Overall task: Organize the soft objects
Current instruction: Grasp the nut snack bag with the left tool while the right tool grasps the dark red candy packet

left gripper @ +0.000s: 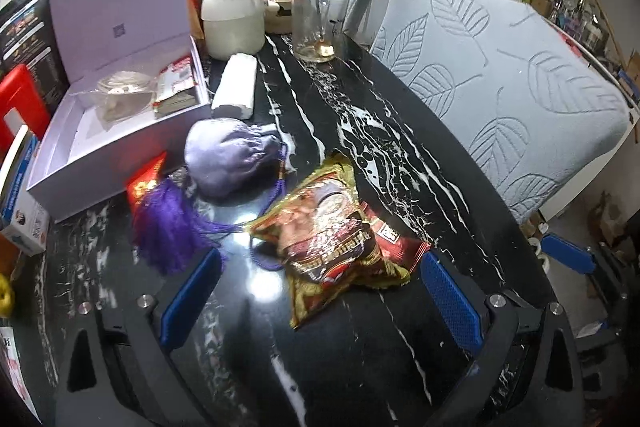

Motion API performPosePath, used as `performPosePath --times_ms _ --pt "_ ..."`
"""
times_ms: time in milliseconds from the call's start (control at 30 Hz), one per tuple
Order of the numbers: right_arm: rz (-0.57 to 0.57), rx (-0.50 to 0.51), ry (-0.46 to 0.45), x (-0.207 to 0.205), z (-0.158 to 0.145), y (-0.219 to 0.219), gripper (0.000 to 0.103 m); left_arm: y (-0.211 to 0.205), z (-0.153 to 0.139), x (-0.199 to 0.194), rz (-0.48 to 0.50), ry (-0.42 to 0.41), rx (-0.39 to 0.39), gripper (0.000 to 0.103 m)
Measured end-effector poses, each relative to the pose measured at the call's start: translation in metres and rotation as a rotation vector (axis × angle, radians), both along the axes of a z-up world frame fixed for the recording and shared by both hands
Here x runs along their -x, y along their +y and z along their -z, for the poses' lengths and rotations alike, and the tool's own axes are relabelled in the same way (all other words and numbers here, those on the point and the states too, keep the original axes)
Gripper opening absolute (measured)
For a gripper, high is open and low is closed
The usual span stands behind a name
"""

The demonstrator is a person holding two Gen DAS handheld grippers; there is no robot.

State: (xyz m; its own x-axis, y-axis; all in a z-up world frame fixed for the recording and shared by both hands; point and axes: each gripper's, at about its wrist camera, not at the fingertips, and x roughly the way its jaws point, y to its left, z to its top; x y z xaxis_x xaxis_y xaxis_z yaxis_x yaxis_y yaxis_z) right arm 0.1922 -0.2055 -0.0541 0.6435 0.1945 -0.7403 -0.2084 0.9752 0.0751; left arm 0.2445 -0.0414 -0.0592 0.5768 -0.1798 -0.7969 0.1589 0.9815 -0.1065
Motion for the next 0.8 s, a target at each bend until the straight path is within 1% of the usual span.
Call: performPosePath --times_ms 133,333,367,400,467,500,533,567,633,733,800 --pt "-0.006 0.001 0.021 -0.008 0.003 -0.003 0.091 -0.004 0.008 -0.009 -0.016 0.011 0.018 0.102" --pt "-0.032 0.001 0.037 -0.014 0.004 -0.005 0.091 0.001 0.024 -0.029 -0.033 0.07 0.073 0.102" --pt "-0.037 -0.002 0.042 -0.016 0.005 -0.006 0.091 0.001 0.027 -0.031 -0.033 0.081 0.08 0.1" --pt "-0.039 -0.003 0.046 -0.017 0.006 -0.006 0.091 0.002 0.03 -0.033 -0.034 0.097 0.087 0.098" --pt "-0.044 -0.005 0.053 -0.019 0.008 -0.006 0.091 0.003 0.037 -0.038 -0.038 0.128 0.098 0.082" --pt "-0.045 -0.007 0.053 -0.02 0.008 -0.007 0.091 0.004 0.039 -0.039 -0.039 0.135 0.103 0.082" --pt "-0.046 -0.009 0.052 -0.02 0.008 -0.008 0.091 0.004 0.037 -0.038 -0.037 0.115 0.097 0.075" --pt "-0.046 -0.013 0.052 -0.021 0.009 -0.008 0.091 0.003 0.037 -0.038 -0.032 0.112 0.096 0.065" --pt "-0.044 -0.026 0.062 -0.024 0.012 -0.011 0.091 0.003 0.038 -0.037 -0.023 0.116 0.11 0.063" --pt "-0.035 -0.035 0.064 -0.027 0.014 -0.014 0.091 0.002 0.035 -0.033 -0.009 0.102 0.091 0.062" --pt "-0.033 -0.045 0.067 -0.03 0.014 -0.015 0.091 0.004 0.029 -0.025 0.007 0.082 0.098 0.062"
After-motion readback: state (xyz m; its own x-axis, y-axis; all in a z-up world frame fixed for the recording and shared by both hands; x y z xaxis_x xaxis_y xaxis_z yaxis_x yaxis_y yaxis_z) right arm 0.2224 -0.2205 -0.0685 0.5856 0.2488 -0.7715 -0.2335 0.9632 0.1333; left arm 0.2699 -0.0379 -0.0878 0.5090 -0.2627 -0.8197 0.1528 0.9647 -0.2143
